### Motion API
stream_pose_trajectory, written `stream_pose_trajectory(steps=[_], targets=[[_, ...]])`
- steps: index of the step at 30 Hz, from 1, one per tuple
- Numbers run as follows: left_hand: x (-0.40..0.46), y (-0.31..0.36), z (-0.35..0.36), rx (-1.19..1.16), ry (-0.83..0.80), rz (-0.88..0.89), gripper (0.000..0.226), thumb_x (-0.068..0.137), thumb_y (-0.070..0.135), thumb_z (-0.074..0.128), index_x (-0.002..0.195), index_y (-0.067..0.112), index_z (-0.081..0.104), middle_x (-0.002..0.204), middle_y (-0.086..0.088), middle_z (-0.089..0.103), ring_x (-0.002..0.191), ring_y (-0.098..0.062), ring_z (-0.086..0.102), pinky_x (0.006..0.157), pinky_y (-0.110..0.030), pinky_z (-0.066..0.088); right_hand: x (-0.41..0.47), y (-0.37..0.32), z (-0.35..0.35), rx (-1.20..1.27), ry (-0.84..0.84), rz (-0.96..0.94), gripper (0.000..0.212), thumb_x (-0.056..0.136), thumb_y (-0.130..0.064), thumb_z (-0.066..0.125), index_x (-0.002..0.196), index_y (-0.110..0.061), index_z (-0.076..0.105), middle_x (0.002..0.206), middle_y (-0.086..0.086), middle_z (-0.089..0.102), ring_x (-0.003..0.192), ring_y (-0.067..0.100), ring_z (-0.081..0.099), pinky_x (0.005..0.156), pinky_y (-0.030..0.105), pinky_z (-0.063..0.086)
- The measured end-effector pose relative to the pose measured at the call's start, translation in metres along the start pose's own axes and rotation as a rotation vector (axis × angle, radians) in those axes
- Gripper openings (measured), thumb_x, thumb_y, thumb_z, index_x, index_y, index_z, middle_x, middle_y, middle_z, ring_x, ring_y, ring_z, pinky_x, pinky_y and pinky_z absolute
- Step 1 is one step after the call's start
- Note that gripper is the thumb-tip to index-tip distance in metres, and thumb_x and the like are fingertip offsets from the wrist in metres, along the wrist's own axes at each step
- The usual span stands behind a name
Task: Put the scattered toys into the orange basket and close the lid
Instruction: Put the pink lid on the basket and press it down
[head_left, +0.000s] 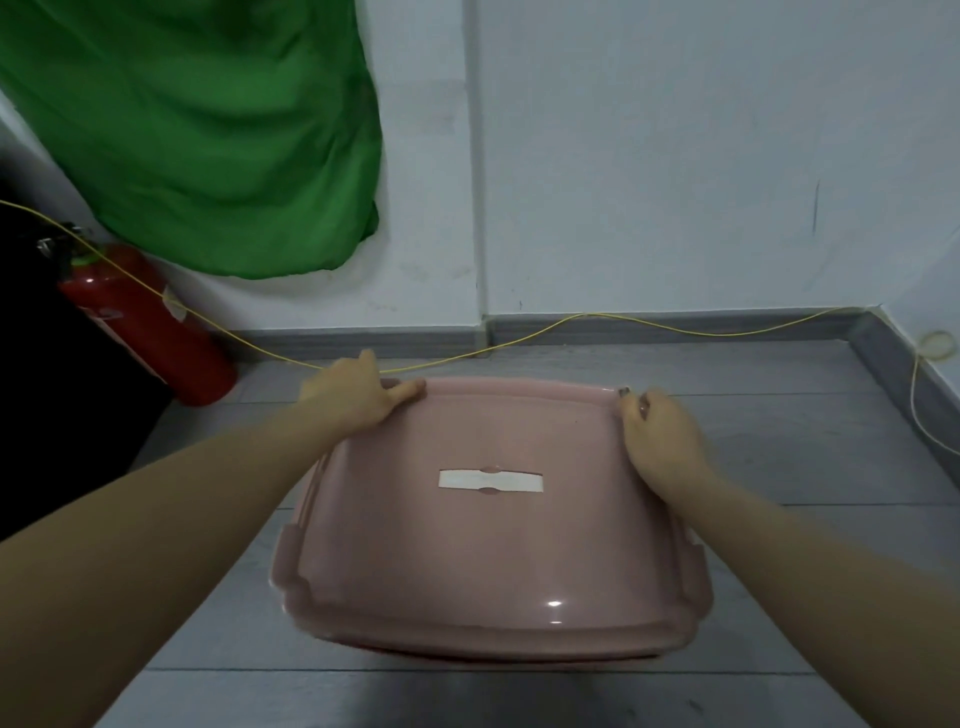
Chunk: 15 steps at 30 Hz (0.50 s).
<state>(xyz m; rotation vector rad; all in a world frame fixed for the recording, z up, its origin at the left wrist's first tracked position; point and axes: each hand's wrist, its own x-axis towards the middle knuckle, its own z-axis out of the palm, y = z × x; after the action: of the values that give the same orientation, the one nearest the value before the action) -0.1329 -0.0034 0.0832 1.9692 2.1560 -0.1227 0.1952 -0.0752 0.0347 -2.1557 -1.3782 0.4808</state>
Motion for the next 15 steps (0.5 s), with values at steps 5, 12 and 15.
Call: stream_pose_trajectory(steps=[5,12,15], targets=[[-0.004,-0.019,0.012,-0.034,-0.115,0.077,0.066,0.087,0.076,0.036,0.113,0.026,0.070,0.100,-0.010,0.067,0.100,-0.029,0.062,0.080,-0.034,0.047,-0.007,-0.004,0.005,-0.069,-0.029,-0.048,0.032,0.101,-0.039,0.038,0.081,-0.016,0.047,0.100,0.021,0.057,0.089,0.040,0.057,0.075,0.041,0.042],[-0.021,-0.019,0.032,-0.206,0.049,-0.072,0.062,0.082,0.074,0.042,0.106,0.019,0.058,0.116,-0.012,0.064,0.108,-0.034,0.060,0.086,-0.040,0.048,-0.012,-0.006,0.009,-0.174,0.027,-0.126,0.035,0.101,-0.032,0.038,0.100,-0.002,0.056,0.108,0.027,0.057,0.094,0.046,0.058,0.081,0.048,0.048],[-0.029,-0.017,0.033,-0.275,0.110,-0.079,0.058,0.085,0.067,0.046,0.110,0.017,0.059,0.119,-0.016,0.062,0.111,-0.036,0.058,0.092,-0.042,0.046,-0.015,-0.009,0.008,-0.203,0.113,-0.175,0.034,0.100,-0.028,0.041,0.095,0.002,0.057,0.101,0.031,0.059,0.089,0.048,0.059,0.077,0.051,0.049]])
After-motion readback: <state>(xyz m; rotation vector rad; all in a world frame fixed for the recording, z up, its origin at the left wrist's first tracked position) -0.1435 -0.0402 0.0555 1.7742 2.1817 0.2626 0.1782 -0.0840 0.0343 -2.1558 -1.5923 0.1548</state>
